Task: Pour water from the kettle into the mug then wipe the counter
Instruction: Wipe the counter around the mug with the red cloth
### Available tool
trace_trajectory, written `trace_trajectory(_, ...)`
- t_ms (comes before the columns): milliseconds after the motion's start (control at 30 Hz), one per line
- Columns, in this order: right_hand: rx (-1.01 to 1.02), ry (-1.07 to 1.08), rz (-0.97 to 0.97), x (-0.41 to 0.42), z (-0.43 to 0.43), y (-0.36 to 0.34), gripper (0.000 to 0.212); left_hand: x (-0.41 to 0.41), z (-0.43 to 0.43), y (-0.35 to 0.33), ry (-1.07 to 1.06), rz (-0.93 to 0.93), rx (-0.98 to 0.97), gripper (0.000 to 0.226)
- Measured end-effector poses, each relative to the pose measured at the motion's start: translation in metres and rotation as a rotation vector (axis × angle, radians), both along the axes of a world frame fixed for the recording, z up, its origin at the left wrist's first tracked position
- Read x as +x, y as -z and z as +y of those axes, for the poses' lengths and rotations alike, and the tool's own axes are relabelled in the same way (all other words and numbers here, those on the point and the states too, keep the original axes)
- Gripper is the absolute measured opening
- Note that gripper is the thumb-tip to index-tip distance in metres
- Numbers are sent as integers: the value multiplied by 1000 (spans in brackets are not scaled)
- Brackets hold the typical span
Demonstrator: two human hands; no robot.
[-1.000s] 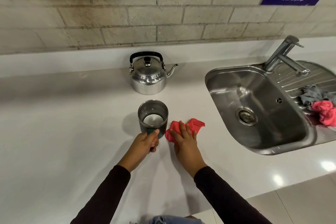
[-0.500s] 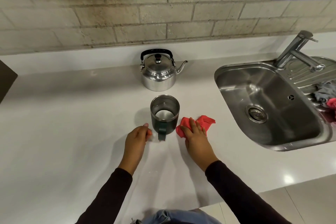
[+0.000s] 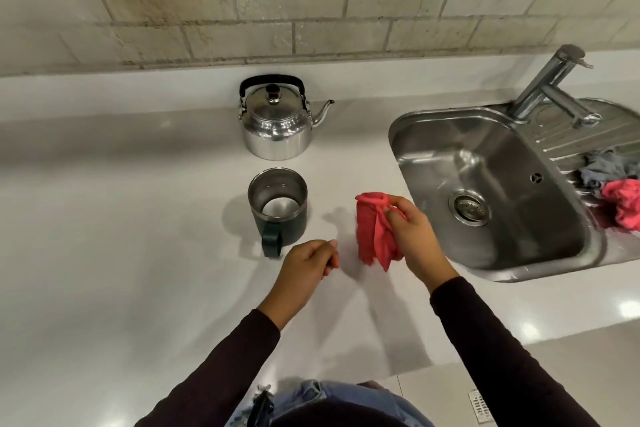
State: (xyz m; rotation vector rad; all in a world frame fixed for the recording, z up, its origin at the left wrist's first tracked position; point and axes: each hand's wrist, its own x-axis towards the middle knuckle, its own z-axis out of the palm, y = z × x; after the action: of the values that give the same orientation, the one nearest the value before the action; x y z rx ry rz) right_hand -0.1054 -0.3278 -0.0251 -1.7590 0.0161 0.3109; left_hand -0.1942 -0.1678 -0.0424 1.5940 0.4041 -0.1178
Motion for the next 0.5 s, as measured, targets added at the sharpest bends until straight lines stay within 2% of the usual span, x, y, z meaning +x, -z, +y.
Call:
trace_trajectory(167,62,38,-45,77,-10,-25,23,34,-31,1,-69,18,-1,44)
trace_trajectory(400,67,29,-248,204,29,-39,20,63,-55,5,-202,27,39,49)
trace_trajectory(500,-85,-38,-218,242,55,-14,15,65,-65,8,-241,47,61,49)
